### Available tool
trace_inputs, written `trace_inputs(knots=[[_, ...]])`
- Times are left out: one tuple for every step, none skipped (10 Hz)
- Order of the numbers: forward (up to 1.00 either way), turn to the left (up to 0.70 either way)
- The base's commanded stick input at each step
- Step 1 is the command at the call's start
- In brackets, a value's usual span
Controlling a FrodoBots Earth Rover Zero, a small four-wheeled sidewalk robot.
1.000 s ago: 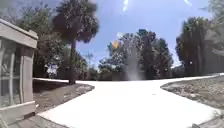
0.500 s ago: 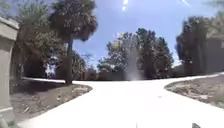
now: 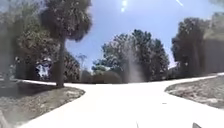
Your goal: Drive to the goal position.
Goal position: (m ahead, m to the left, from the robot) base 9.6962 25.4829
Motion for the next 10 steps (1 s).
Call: trace_inputs(knots=[[0.70,-0.01],[0.70,0.00],[0.70,0.00],[0.70,0.00],[0.70,0.00],[0.70,0.00],[0.70,0.00],[0.70,0.00],[0.70,0.00],[0.70,0.00]])
